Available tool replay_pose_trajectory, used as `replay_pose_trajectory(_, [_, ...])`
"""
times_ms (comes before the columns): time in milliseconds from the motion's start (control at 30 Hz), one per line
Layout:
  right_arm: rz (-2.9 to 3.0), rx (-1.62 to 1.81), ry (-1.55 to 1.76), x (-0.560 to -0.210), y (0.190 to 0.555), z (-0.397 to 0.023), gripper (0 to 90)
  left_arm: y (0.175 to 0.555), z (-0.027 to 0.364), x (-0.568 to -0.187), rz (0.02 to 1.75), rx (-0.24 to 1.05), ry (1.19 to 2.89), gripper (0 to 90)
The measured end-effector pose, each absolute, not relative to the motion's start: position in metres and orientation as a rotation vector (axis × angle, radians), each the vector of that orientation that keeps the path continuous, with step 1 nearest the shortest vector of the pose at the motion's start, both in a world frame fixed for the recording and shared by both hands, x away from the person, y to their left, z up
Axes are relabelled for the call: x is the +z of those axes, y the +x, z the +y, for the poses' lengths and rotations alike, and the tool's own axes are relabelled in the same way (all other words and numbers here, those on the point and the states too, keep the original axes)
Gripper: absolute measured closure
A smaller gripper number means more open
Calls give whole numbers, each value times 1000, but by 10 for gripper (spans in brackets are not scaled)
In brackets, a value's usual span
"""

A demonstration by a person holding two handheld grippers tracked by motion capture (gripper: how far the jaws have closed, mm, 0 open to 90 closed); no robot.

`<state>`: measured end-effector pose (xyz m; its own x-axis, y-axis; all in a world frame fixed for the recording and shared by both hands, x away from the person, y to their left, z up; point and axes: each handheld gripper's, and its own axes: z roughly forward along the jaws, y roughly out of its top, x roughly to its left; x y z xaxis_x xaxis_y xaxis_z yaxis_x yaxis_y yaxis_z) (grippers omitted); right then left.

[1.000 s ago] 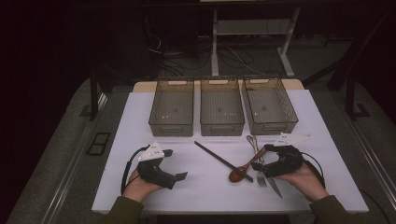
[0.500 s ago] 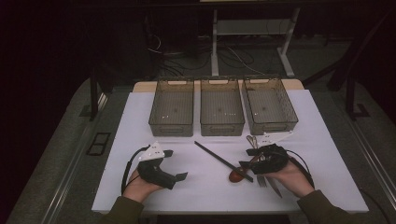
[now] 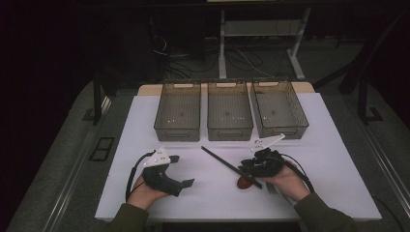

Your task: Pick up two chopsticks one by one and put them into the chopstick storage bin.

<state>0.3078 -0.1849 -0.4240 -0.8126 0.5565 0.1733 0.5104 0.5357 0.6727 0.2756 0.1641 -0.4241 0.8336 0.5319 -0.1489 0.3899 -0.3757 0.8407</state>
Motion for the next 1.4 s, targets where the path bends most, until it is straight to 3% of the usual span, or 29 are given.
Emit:
replay_pose_trajectory(433, [2731,1109,928,-428,307,-182,790,275,164,-424,677,179,2012,0])
replay_pose_trajectory(1400, [2736,1053,937,-437,307,-177,804,275,164,-425,675,174,2013,0])
